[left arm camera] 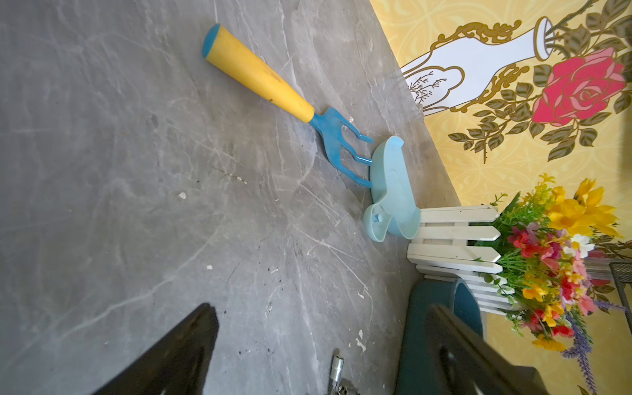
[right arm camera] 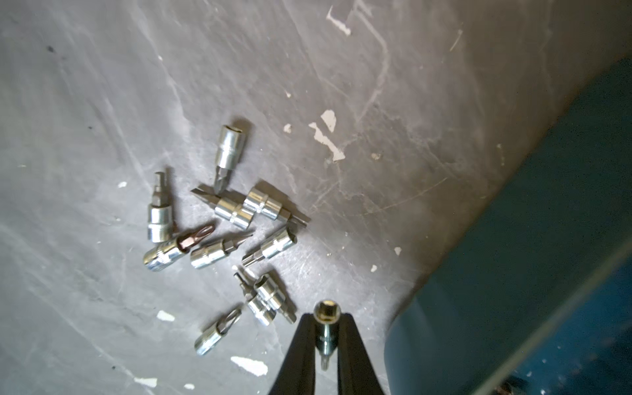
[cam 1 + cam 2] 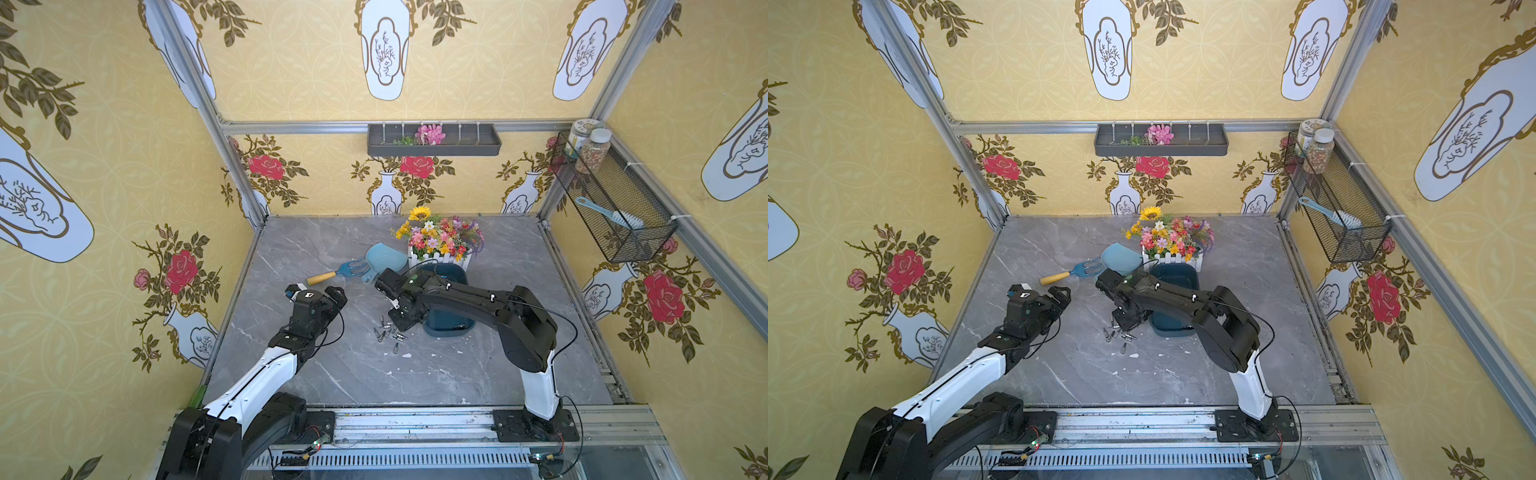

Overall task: Put the bit on the desktop into the storage box
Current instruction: Pick up the screwdriver bit from the center of the board, then place the screwdriver bit in the storage box.

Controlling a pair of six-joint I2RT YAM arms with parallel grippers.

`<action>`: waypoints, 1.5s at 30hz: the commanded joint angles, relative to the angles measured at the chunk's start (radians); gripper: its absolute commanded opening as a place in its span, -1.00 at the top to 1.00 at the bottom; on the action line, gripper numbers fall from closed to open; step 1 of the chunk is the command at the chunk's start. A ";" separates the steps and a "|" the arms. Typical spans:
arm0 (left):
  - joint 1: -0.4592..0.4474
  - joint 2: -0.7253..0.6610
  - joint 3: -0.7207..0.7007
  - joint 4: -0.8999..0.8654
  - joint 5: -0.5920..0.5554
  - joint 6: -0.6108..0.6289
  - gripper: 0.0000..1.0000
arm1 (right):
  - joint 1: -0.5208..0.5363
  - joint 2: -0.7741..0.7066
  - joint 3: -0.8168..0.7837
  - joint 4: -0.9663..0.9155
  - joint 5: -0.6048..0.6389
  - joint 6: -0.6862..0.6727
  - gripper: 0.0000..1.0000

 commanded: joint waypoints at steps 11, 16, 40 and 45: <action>0.001 0.037 0.014 0.025 0.028 0.004 -1.00 | -0.050 -0.143 -0.003 -0.041 0.021 -0.010 0.72; 0.001 0.040 0.014 0.030 0.030 0.005 -1.00 | -0.119 -0.201 -0.047 -0.046 0.026 -0.021 0.72; 0.002 0.041 0.008 0.036 0.036 0.001 -1.00 | -0.368 -0.288 -0.210 -0.016 0.034 -0.079 0.72; 0.002 0.039 0.007 0.034 0.036 0.001 -1.00 | -0.368 -0.285 -0.212 -0.014 0.032 -0.079 0.72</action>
